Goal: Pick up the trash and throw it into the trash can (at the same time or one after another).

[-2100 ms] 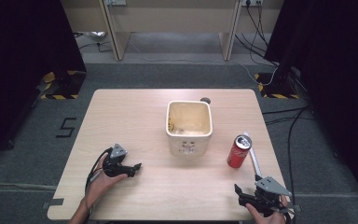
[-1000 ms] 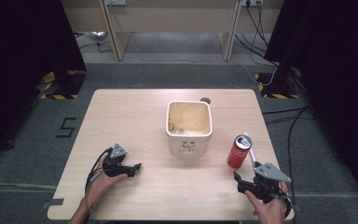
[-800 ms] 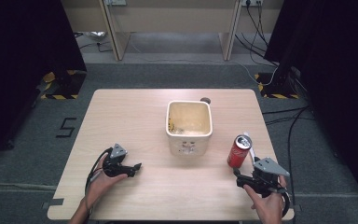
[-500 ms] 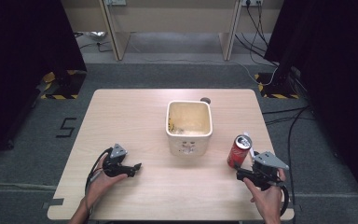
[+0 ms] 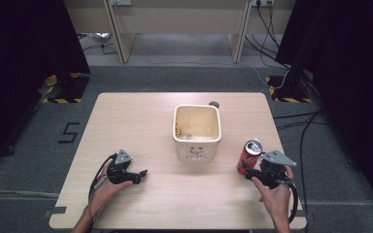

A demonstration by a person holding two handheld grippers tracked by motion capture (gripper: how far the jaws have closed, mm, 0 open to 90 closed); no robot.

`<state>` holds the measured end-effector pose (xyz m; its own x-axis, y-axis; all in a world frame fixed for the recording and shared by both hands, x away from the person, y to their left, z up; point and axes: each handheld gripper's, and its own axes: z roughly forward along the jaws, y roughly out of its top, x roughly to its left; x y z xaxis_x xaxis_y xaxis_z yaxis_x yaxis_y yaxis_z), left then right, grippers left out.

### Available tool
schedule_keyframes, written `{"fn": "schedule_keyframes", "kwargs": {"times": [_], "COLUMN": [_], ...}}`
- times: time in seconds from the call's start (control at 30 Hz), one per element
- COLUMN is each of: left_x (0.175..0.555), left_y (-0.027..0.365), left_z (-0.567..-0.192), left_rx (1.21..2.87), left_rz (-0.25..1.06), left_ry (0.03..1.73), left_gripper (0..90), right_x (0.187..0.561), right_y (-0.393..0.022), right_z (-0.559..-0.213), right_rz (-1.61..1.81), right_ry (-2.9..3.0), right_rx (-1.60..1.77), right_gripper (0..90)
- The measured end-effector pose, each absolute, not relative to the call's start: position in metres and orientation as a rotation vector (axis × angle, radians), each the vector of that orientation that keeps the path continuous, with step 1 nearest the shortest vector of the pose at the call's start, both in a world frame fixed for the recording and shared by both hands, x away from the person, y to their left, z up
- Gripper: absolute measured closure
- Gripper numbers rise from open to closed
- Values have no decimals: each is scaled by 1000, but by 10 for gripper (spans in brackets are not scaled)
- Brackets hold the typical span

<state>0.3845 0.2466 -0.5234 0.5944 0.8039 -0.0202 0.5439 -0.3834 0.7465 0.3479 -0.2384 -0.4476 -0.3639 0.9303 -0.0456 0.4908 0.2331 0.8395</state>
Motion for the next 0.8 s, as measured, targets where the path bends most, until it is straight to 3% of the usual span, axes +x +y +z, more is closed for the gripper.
{"fn": "schedule_keyframes", "kwargs": {"times": [0.8], "left_x": [384], "left_y": [246], "left_z": [-524], "left_rx": [2082], "left_rz": [451], "left_ry": [1066], "left_gripper": [141], "right_x": [362], "right_y": [-235], "right_z": [-469], "right_rz": [1017], "right_ry": [1981], "right_rx": [1310], "right_gripper": [260]}}
